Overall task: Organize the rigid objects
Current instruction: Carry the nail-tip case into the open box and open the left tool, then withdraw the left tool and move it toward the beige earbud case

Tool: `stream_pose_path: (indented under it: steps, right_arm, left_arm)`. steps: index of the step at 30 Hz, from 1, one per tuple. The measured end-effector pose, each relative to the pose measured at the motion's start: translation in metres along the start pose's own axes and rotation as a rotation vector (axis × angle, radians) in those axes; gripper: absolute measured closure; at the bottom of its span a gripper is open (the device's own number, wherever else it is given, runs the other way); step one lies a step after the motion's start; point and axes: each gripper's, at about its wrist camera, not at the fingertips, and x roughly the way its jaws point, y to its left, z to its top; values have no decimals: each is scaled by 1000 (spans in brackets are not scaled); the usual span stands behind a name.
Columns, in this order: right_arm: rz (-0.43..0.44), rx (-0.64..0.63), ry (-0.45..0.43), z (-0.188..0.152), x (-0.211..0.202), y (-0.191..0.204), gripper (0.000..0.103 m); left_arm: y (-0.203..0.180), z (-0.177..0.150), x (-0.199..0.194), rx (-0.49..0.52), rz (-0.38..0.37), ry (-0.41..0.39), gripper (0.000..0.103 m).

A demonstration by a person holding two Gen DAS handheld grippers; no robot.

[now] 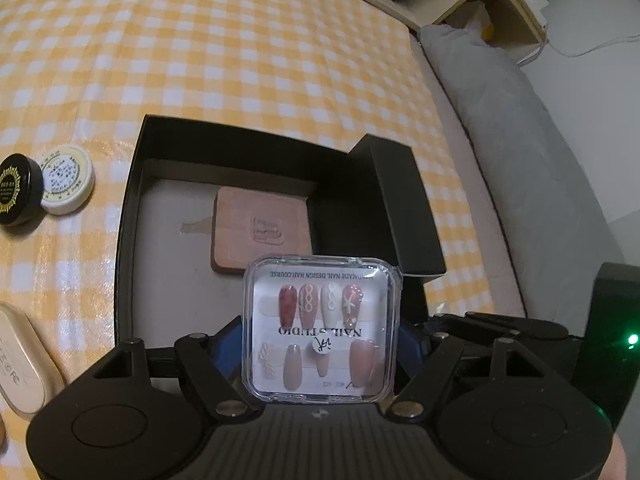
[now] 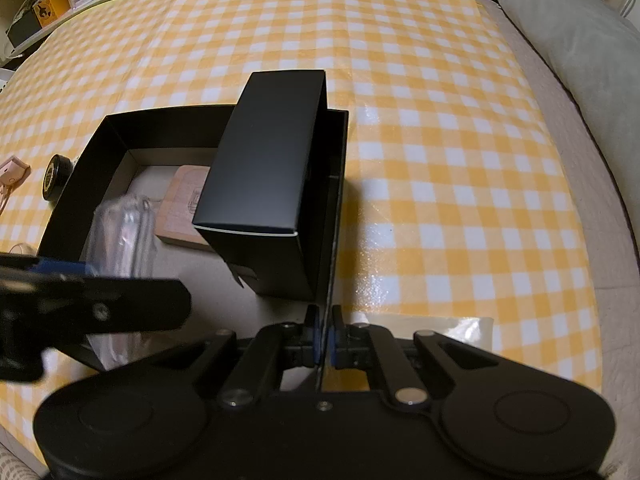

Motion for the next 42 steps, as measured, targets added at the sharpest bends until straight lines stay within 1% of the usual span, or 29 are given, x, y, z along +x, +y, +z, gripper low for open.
stream_pose_path:
  steps: [1,2,3,4,10,13,18,21,24,27,30,36,39,42]
  right_arm:
    - [0,0,0,0,0,0,98]
    - [-1,-1,0,0,0,0,98]
    - [-1,-2,0,0,0,0,98]
    - [-1,-1,0,0,0,0,98]
    - [1,1,1,0,1,0,98]
    - [1,1,1,1,1,-2,98]
    - [0,0,1,0,1,0,98]
    - [1,1,1,0,1,0,98]
    - [1,1,1,0,1,0,98]
    - [1,1,1,0,1,0,98]
    - [1,2,1,0,1,0,98]
    - [1,1,1,0,1,0,98]
    - [1,2,1,0,0,0,98]
    - [0,2,1,0,0,0,98]
  left_arm:
    - [0,0,1,-5,7,-3,26]
    - [1,-1,2,-12,6,-5,21]
    - [2,-1,4,-24,-10,1,15]
    - [3,-1,2,-32,-25,5,15]
    - [6,-2,-2,-33,-39,12,14]
    - [6,-2,-5,-29,-29,14,13]
    - [11,-3,-9,-50,-11,16,12]
    - [11,-1,-15,-56,3,5,12]
    - [11,1,-25,-51,2,-15,12]
    - [7,2,-35,-32,10,-27,12]
    - [3,2,-42,1,30,-19,12]
    - [-2,-1,-62,38,42,-38,11]
    - [-5,-4,-74,89,82,-72,9]
    - [-9,-7,-85,143,138,-111,8]
